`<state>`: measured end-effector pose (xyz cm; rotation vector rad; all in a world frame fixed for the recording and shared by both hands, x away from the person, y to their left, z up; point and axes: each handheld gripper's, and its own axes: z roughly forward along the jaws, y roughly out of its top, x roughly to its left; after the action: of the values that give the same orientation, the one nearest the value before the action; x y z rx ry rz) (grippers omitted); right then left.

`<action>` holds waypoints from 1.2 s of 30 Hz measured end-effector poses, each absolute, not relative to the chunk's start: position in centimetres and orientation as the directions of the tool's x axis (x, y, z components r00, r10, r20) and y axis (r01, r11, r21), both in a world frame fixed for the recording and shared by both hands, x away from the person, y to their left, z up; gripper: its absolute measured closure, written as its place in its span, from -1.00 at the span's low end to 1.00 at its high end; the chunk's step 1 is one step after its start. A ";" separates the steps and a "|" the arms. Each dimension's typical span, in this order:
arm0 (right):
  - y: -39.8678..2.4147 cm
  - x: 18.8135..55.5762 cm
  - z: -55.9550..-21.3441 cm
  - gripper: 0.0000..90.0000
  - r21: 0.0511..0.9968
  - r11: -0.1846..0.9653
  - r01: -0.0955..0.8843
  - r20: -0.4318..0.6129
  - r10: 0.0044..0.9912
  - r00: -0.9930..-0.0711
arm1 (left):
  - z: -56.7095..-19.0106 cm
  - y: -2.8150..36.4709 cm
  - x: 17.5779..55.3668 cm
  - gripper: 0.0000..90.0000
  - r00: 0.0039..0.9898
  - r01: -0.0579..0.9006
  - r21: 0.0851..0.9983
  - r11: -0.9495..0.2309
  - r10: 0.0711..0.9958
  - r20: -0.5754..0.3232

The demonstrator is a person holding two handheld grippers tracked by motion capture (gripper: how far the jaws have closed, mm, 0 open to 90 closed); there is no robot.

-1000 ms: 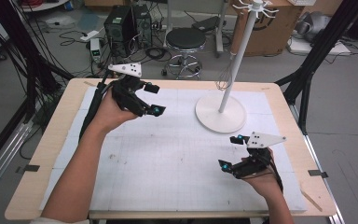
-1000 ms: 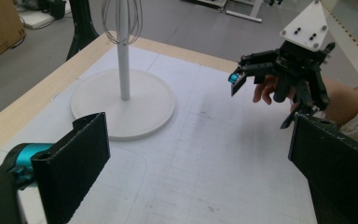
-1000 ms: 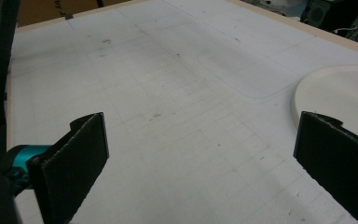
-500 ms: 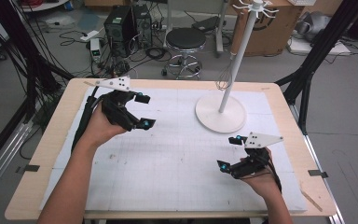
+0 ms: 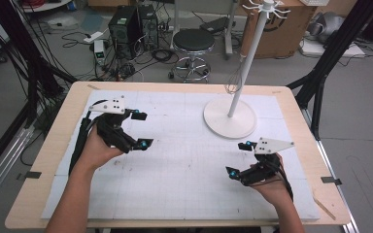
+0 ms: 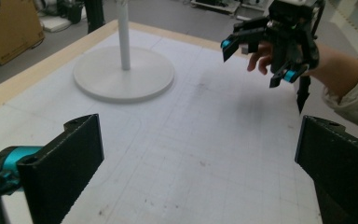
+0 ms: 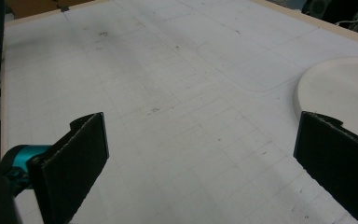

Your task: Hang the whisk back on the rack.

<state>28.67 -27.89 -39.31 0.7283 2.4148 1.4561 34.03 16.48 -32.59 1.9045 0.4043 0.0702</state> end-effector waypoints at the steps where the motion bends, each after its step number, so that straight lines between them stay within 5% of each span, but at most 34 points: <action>1: -27.9 28.7 -39.4 -0.95 0.875 0.384 0.295 0.058 0.523 -0.850 | -32.9 16.6 33.9 -0.96 0.937 0.246 0.918 -0.311 0.317 -0.144; 36: -27.9 28.9 -40.0 -0.95 0.867 0.390 0.309 0.064 0.529 -0.846 | -38.2 17.1 31.2 -0.96 0.913 0.288 0.872 -0.396 0.387 -0.125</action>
<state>28.86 -27.95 -39.97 0.7446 2.4253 1.4395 31.16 17.14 -38.24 2.0075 0.4870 0.1173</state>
